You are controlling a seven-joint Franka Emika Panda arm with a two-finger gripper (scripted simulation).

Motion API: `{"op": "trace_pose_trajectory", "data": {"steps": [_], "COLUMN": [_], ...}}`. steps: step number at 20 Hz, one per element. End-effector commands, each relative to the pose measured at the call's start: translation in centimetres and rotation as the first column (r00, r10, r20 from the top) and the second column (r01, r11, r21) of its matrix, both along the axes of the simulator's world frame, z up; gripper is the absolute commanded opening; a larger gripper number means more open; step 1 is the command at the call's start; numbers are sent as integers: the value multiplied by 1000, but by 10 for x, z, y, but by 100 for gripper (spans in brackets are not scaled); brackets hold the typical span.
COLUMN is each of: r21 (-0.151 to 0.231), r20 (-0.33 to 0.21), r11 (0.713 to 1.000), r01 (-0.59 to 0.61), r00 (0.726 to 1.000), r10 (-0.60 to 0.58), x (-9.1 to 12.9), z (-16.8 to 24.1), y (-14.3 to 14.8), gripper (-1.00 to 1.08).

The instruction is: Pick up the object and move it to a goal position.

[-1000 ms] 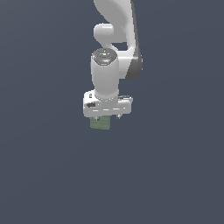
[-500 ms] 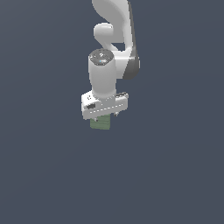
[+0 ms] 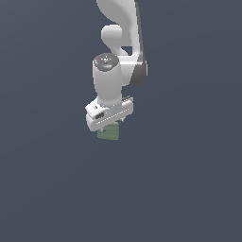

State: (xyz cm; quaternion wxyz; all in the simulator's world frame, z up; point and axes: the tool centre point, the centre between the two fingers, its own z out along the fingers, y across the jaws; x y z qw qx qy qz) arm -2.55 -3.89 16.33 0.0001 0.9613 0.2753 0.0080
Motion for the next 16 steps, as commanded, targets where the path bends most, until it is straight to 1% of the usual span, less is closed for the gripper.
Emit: {"op": "trace_pose_trajectory", "data": {"steps": [1, 4, 8, 12, 16], "r21": [-1, -2, -4, -4, -5], "r20": [-1, -2, -4, -6, -8], "r11": [998, 991, 972, 944, 907], "r01": [-63, -137, -234, -329, -420], "r00": [998, 991, 972, 944, 907], "r10": [63, 137, 234, 329, 420], "x": [-3, -6, -10, -15, -19], "z": [-1, -3, -5, -7, -9], "y": [-3, -5, -9, -13, -17], "gripper": [100, 100, 100, 100, 100]}}
